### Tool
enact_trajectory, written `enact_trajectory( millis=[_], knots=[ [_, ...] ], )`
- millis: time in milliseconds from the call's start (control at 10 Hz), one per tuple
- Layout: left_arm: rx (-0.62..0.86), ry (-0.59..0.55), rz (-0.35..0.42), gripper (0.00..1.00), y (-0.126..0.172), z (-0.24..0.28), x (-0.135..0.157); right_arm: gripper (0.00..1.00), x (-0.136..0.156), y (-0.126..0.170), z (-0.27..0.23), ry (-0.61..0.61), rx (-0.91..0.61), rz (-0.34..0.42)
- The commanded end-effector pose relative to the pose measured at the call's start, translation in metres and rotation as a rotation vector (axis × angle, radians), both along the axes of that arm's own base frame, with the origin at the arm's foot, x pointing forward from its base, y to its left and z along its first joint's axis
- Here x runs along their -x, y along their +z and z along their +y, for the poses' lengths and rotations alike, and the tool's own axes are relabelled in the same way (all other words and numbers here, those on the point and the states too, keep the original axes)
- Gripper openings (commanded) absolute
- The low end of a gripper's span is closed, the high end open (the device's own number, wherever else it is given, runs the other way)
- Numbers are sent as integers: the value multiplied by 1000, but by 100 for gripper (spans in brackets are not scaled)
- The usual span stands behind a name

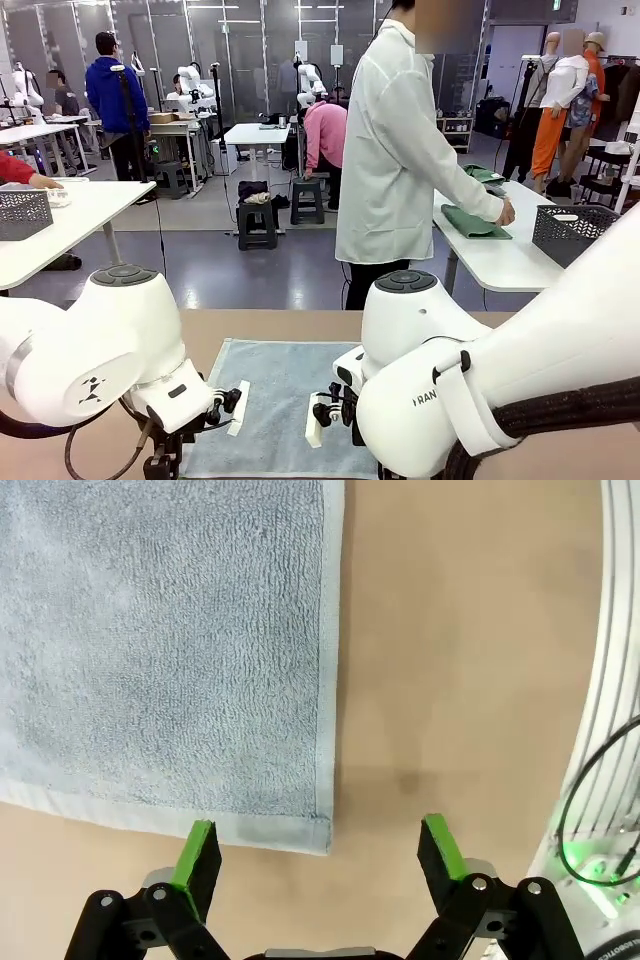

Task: Fold the towels and place them in the basket.
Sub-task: When a person lays out a Towel with hook on the table, fold it in half twice.

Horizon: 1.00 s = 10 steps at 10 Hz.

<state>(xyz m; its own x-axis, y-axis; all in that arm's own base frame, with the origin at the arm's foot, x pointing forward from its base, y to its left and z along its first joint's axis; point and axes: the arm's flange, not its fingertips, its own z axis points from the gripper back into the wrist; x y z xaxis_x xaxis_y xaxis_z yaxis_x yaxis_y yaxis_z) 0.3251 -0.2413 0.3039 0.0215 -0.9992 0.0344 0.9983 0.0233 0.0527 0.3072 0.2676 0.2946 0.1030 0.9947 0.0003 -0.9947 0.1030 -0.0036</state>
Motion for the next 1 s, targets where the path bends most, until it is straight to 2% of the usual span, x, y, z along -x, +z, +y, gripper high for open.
enact_trajectory(
  millis=[0,100,200,500,600,700,800,900],
  knots=[
    [11,-22,5,100,-7,11,8,100,3,-7,-12,40,-39,0],
    [-1,-29,0,81,-7,11,9,80,3,-7,-12,41,-40,-8],
    [5,-31,5,96,-8,10,8,85,2,-7,-13,41,-39,-16],
    [9,-25,16,96,-10,12,7,85,1,-9,-13,40,-36,-15],
    [-1,-39,11,96,-11,12,7,77,0,-10,-14,49,-30,-29],
    [-12,-45,6,76,-11,11,7,65,-1,-10,-14,45,-39,-24],
    [-5,-46,7,83,-11,11,6,65,-1,-10,-14,46,-39,-31],
    [-5,-48,3,83,-11,11,6,65,-1,-9,-15,44,-41,-36]
  ],
)
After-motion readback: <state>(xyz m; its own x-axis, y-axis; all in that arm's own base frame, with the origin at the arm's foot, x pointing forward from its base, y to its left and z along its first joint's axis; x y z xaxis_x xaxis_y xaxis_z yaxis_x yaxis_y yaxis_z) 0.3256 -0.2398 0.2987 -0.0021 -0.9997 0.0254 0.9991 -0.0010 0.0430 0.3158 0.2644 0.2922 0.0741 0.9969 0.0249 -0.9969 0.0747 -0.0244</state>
